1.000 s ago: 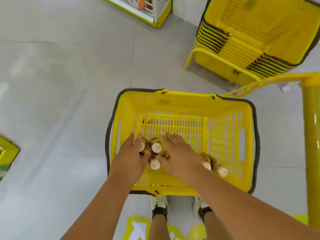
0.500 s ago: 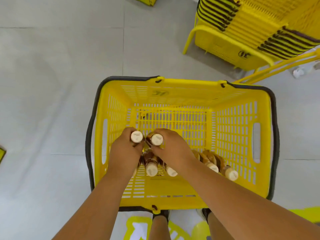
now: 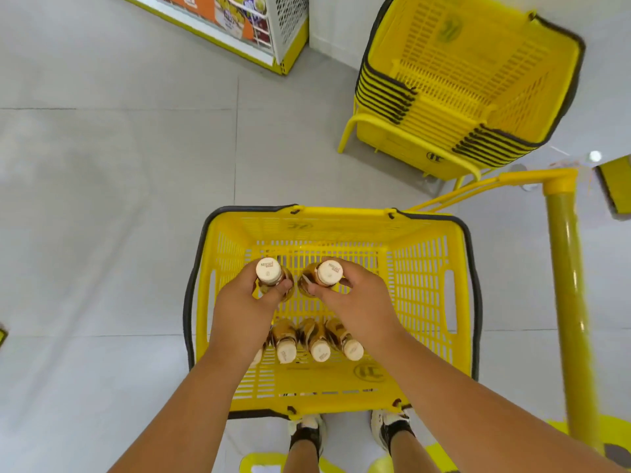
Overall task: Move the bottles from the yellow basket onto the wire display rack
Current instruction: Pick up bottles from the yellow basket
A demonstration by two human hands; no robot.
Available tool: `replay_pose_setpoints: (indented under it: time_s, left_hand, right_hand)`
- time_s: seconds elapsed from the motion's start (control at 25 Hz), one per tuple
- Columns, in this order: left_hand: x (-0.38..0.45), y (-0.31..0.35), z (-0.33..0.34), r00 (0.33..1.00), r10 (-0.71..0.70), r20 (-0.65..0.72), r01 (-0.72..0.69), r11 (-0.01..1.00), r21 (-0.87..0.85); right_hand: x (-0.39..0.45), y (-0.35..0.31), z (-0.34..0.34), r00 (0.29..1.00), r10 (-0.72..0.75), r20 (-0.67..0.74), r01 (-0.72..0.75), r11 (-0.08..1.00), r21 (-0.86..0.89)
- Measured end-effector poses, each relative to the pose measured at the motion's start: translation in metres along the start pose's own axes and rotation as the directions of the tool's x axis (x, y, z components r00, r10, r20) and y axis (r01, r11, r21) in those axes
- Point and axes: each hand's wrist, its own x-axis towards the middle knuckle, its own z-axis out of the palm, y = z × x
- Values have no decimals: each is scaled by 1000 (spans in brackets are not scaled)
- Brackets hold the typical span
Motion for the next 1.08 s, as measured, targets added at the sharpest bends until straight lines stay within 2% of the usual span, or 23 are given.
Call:
replay_pose_setpoints:
  time_s: [0.24, 0.6, 0.8, 1.08]
  left_hand:
    - [-43, 127, -63, 989, 143, -44, -141, 989, 33]
    - [-162, 361, -193, 929, 334, -157, -358, 920, -160]
    - [-234, 456, -257, 860, 452, -236, -499, 842, -207]
    - [-316, 529, -327, 793, 532, -299, -602, 759, -248]
  right_hand:
    - [-65, -115, -101, 985, -137, -101, 142, 989, 44]
    - [-210, -310, -273, 913, -332, -239, 346, 938, 20]
    - [-278, -409, -349, 835, -499, -233, 513, 858, 2]
    - [-345, -511, -398, 741, -655, -144, 669, 740, 76]
